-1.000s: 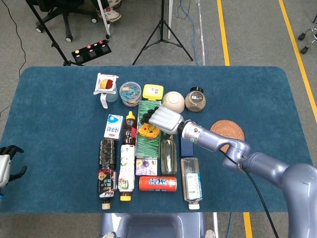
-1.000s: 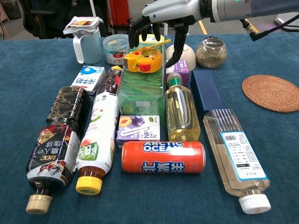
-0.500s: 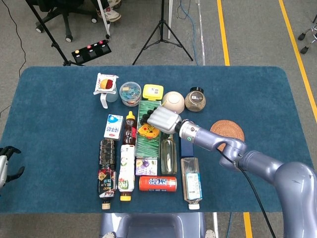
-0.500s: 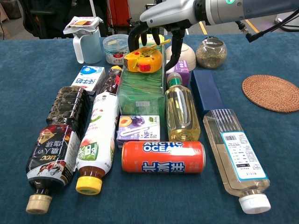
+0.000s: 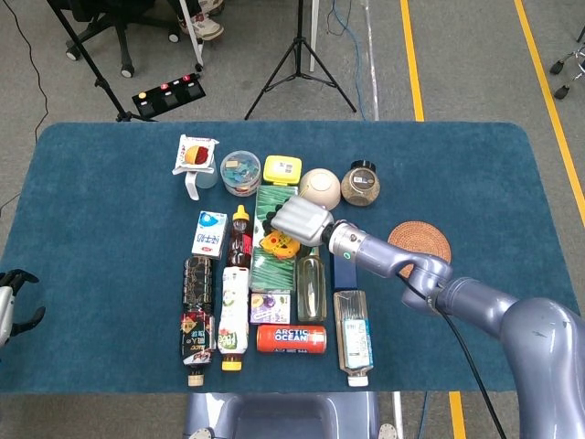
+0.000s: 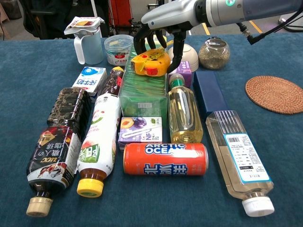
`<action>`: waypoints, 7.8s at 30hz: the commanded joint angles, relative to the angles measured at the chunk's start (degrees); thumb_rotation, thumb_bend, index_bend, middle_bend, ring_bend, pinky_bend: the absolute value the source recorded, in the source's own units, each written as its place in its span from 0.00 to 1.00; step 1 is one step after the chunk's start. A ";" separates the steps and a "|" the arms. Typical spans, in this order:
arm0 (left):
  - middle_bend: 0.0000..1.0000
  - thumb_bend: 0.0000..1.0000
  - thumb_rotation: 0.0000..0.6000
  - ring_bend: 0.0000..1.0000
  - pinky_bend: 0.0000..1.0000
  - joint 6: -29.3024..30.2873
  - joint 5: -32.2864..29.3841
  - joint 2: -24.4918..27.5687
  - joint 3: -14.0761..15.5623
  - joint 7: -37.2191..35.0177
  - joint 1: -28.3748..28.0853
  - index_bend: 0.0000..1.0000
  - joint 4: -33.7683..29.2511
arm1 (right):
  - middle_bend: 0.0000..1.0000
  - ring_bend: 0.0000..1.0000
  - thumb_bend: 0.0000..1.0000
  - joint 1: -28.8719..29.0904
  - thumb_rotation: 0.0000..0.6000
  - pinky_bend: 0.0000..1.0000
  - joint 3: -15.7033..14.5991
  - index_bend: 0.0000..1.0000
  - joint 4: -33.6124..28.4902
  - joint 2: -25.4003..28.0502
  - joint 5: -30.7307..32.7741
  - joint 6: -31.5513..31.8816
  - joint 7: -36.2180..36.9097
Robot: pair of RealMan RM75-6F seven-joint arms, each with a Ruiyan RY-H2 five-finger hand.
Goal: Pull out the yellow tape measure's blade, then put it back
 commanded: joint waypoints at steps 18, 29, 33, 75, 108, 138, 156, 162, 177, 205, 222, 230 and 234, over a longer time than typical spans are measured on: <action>0.29 0.25 1.00 0.22 0.29 -0.05 2.23 1.59 -0.07 -0.28 -0.98 0.33 -1.58 | 0.54 0.62 0.18 -3.42 1.00 0.64 2.31 0.58 -6.91 3.94 8.33 -0.21 -2.37; 0.29 0.25 1.00 0.22 0.29 -2.00 7.03 6.14 -0.45 0.30 -4.80 0.33 -7.81 | 0.56 0.66 0.19 -11.07 1.00 0.69 2.94 0.59 -18.42 11.36 16.02 3.76 -9.12; 0.29 0.25 1.00 0.22 0.29 -4.85 8.69 8.22 -0.76 0.56 -7.60 0.33 -11.16 | 0.57 0.66 0.20 -14.59 1.00 0.69 2.91 0.60 -23.37 14.30 18.86 6.45 -12.51; 0.29 0.25 1.00 0.23 0.33 -45.80 13.46 18.35 -7.79 -45.59 -41.39 0.33 -21.74 | 0.58 0.66 0.20 -28.23 1.00 0.69 5.55 0.60 -39.17 19.25 24.98 16.61 -24.84; 0.12 0.26 1.00 0.06 0.28 -51.26 19.03 10.49 -5.23 -76.64 -58.93 0.33 -11.70 | 0.58 0.65 0.20 -31.67 1.00 0.69 7.50 0.60 -39.74 16.43 20.73 18.15 -20.73; 0.07 0.26 1.00 0.00 0.26 -46.39 21.43 4.88 1.10 -86.72 -65.65 0.33 -4.17 | 0.58 0.65 0.20 -30.71 1.00 0.69 9.35 0.61 -39.89 13.49 21.91 17.12 -22.15; 0.06 0.26 1.00 0.00 0.25 -46.95 18.03 3.10 1.00 -84.19 -67.16 0.33 -3.58 | 0.58 0.65 0.20 -29.68 1.00 0.69 10.64 0.61 -40.05 12.19 23.77 16.33 -23.07; 0.06 0.26 1.00 0.00 0.25 -47.03 17.56 2.60 1.02 -83.95 -67.43 0.33 -3.22 | 0.58 0.65 0.20 -29.58 1.00 0.68 10.90 0.61 -40.32 12.24 24.47 16.35 -23.64; 0.06 0.26 1.00 0.00 0.25 -46.81 18.05 1.81 1.65 -85.40 -68.07 0.33 -2.51 | 0.58 0.65 0.20 -28.98 1.00 0.69 11.21 0.61 -40.07 11.49 25.46 15.82 -24.23; 0.06 0.26 1.00 0.00 0.25 -46.49 17.75 1.11 2.44 -86.33 -68.81 0.35 -1.80 | 0.58 0.65 0.20 -28.79 1.00 0.68 11.33 0.61 -39.40 11.01 26.34 15.61 -24.20; 0.06 0.31 1.00 0.00 0.26 -47.57 15.60 0.96 1.69 -84.35 -68.31 0.49 -1.77 | 0.58 0.65 0.20 -28.74 1.00 0.69 11.43 0.61 -38.18 10.58 26.70 15.46 -23.81; 0.06 0.32 1.00 0.00 0.26 -47.93 14.80 1.01 1.16 -83.47 -67.93 0.52 -1.90 | 0.58 0.65 0.20 -28.83 1.00 0.69 11.48 0.61 -37.97 10.51 26.83 15.56 -23.68; 0.06 0.32 1.00 0.00 0.26 -48.18 14.58 1.11 0.97 -83.06 -67.78 0.53 -2.09 | 0.58 0.65 0.20 -28.84 1.00 0.69 11.54 0.61 -37.79 10.47 26.99 15.59 -23.68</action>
